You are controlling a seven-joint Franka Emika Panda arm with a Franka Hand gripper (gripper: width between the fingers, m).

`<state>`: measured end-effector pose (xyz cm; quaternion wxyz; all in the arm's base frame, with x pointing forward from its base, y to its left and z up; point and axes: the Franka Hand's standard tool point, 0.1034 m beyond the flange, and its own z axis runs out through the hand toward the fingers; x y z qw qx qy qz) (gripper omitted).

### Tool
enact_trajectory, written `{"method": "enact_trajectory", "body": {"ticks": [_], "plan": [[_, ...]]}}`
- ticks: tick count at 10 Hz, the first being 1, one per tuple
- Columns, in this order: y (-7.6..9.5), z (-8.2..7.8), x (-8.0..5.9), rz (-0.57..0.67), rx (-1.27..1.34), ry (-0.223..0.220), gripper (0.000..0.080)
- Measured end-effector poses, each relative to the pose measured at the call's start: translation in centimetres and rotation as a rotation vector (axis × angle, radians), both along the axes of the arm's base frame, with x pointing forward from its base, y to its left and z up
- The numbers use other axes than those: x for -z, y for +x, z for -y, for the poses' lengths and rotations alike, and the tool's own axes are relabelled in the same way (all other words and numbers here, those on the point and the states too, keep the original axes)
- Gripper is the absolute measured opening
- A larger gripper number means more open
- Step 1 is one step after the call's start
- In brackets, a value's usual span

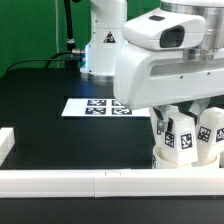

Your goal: Assemble stool

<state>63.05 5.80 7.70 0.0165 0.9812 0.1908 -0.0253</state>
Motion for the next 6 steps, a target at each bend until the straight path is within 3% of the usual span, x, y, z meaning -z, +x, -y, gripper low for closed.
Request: {"method": "enact_trajectory", "body": {"ticks": [3, 6], "plan": [[0.1, -1.1, 0.0, 0.023, 0.338, -0.001, 0.0337], [0.2, -1.5, 0.1, 0.033, 0.636, 0.030, 0.0337]]}}
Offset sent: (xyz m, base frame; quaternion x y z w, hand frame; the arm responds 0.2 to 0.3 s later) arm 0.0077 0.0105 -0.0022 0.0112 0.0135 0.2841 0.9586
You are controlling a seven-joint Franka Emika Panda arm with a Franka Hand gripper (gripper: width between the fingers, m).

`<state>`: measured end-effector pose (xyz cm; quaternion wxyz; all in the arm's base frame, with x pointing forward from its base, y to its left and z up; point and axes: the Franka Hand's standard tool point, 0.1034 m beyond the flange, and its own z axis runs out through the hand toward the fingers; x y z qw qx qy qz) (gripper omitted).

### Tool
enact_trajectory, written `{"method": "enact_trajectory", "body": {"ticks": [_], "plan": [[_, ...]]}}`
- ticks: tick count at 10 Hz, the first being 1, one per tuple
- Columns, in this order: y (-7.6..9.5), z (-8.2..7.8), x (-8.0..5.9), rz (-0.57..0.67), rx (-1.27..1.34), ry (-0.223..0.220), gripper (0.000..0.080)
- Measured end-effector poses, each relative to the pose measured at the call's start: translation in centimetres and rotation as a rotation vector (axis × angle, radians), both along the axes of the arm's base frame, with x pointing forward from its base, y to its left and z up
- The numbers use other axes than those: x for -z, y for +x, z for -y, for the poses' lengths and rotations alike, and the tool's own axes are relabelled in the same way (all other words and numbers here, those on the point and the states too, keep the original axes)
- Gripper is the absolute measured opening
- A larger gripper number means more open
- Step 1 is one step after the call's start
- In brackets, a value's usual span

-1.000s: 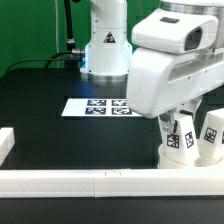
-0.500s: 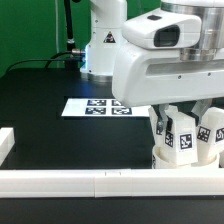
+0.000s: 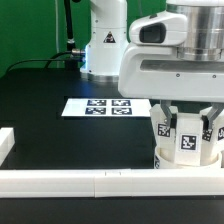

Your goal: Assemble stool

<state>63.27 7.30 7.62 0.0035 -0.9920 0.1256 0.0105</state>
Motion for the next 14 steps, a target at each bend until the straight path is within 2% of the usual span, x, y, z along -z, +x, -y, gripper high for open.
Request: {"method": "enact_trajectory", "body": {"ticks": [6, 9, 11, 13, 14], "plan": [[0.0, -0.5, 0.0, -0.001, 0.382, 0.009, 0.0337], [0.4, -1.0, 0.2, 0.066, 0.734, 0.066, 0.0337], [0.6, -1.8, 0.2, 0.072, 0.865, 0.078, 0.0337], [0.6, -1.9, 0.2, 0.064, 0.949, 0.090, 0.0337], [0.7, -2.2, 0.2, 0.070, 1.051, 0.111, 0.0337]]}}
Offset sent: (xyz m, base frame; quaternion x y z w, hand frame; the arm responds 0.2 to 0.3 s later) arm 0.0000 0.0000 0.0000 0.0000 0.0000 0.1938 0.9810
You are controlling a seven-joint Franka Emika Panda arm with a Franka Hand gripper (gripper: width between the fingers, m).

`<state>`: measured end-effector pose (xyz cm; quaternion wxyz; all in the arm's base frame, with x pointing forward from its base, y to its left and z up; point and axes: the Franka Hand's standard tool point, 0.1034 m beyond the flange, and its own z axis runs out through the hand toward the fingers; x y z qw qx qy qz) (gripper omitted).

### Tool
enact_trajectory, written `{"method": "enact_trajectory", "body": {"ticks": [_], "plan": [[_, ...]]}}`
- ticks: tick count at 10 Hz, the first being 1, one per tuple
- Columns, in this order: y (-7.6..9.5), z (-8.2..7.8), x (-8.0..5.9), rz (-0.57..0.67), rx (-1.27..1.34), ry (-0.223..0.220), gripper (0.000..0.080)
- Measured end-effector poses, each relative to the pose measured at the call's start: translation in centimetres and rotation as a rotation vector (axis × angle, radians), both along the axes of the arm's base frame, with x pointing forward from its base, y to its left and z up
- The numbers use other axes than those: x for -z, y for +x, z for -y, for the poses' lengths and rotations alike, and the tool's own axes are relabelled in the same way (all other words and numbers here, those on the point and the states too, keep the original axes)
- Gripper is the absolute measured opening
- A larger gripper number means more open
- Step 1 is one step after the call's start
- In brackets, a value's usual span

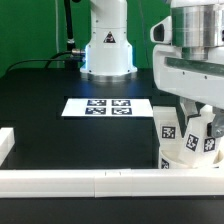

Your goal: Assemble stool

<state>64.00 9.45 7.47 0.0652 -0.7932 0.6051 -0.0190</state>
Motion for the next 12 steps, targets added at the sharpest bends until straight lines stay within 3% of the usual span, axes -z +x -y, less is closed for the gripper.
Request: {"method": "enact_trajectory", "body": {"ticks": [6, 12], "plan": [[0.4, -1.7, -0.1, 0.039, 0.652, 0.138, 0.0337], [0.2, -2.4, -0.1, 0.009, 0.843, 0.223, 0.0337]]}}
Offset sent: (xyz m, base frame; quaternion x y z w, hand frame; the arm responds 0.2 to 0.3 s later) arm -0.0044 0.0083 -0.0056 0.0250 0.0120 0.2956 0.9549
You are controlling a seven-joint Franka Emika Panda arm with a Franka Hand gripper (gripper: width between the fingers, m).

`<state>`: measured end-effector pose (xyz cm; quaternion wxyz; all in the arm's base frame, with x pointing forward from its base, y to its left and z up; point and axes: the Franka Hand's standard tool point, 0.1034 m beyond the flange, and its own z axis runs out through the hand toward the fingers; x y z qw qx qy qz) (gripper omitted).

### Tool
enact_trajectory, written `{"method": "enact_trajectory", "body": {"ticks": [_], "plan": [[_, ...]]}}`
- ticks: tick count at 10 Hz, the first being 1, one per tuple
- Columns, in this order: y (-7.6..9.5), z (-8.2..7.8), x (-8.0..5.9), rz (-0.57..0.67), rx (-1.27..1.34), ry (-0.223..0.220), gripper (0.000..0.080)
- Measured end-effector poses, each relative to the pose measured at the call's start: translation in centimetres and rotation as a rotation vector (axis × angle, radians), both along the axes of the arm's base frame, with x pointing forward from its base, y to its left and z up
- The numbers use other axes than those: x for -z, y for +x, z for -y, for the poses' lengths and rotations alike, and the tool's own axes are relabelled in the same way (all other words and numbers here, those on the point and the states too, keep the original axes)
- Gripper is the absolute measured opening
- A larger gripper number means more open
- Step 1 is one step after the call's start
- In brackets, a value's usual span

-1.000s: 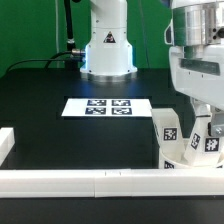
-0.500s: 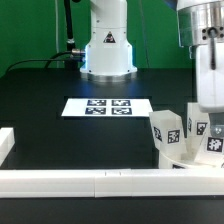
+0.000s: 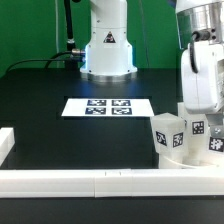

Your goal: Assemble stool

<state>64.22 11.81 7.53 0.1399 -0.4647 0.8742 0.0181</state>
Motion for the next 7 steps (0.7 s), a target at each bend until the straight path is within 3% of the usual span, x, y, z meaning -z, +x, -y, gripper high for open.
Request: {"method": "enact_trajectory", "body": {"ticks": [5, 7], "plan": [[-0.20, -0.67, 0.08, 0.031, 0.096, 0.029, 0.0337], [-0.09, -0.86, -0.64, 0.046, 0.063, 0.025, 0.0581]]}}
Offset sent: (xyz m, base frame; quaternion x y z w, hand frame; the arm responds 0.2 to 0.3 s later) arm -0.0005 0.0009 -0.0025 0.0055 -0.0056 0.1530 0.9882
